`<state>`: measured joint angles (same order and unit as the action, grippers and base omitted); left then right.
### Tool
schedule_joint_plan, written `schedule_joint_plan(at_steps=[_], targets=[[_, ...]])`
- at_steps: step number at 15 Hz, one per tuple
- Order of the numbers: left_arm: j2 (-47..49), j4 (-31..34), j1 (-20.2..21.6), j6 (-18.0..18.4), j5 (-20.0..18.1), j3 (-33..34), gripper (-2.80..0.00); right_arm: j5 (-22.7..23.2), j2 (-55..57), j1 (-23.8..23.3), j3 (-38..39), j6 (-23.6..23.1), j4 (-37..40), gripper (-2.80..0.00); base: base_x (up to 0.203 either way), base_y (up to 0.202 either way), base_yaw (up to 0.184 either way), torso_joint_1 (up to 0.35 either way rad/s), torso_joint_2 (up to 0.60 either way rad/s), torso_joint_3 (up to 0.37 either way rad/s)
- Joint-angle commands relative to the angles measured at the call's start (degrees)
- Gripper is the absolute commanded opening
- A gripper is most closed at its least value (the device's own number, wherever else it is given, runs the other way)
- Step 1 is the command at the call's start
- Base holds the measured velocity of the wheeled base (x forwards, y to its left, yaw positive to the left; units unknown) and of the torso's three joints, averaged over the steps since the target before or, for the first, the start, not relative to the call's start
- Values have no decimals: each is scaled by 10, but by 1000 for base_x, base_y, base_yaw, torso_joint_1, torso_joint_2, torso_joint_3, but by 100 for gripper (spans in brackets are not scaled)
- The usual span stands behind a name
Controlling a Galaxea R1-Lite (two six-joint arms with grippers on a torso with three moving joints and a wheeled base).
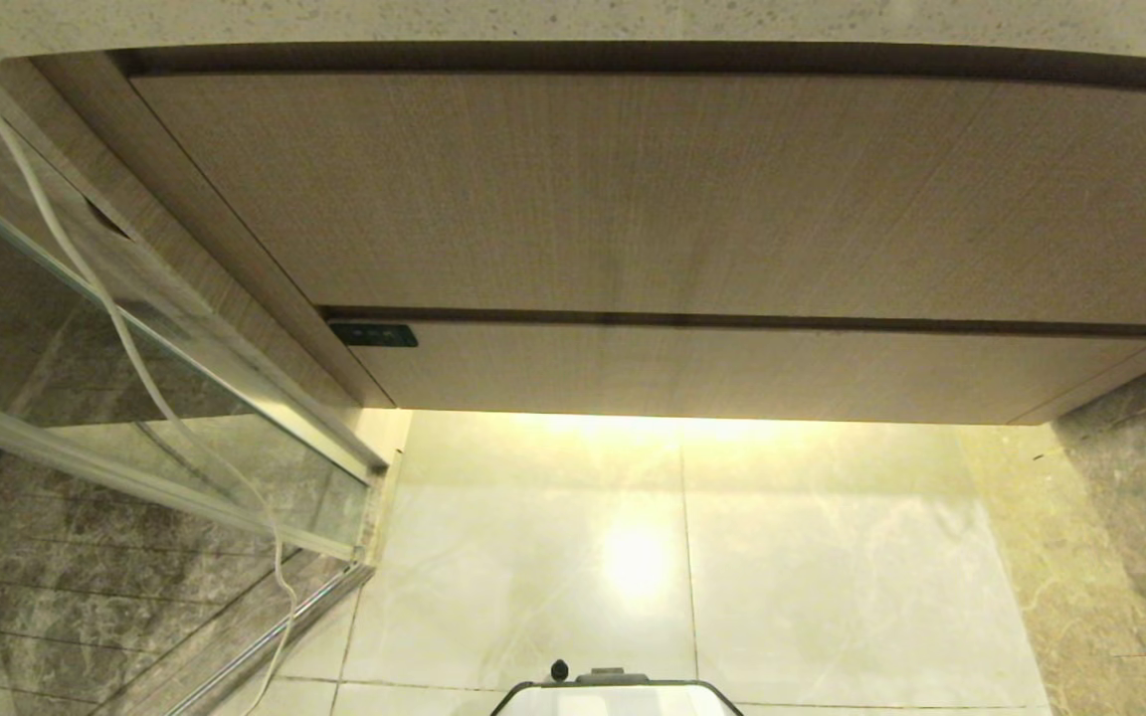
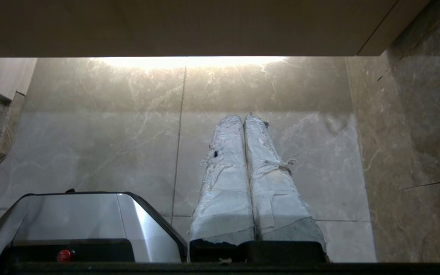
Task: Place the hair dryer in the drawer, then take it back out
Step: Pull open the drawer
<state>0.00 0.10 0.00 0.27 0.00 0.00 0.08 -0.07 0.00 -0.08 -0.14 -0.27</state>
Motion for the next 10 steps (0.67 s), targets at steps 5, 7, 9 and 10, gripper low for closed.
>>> schedule_joint_plan(at_steps=[5, 7, 9, 10], targets=[[0, 0, 0, 0, 0, 1, -280, 34, 104, -2, -312, -39, 99, -280, 0, 0, 0, 0, 0, 0], [0, 0, 0, 0, 0, 0, -280, 35, 227, -8, -497, -39, 188, -280, 0, 0, 0, 0, 0, 0], [0, 0, 0, 0, 0, 1, -280, 34, 358, -12, -658, -38, 304, -280, 0, 0, 0, 0, 0, 0], [0, 0, 0, 0, 0, 1, -280, 32, 408, -15, -736, -39, 379, -280, 0, 0, 0, 0, 0, 0]])
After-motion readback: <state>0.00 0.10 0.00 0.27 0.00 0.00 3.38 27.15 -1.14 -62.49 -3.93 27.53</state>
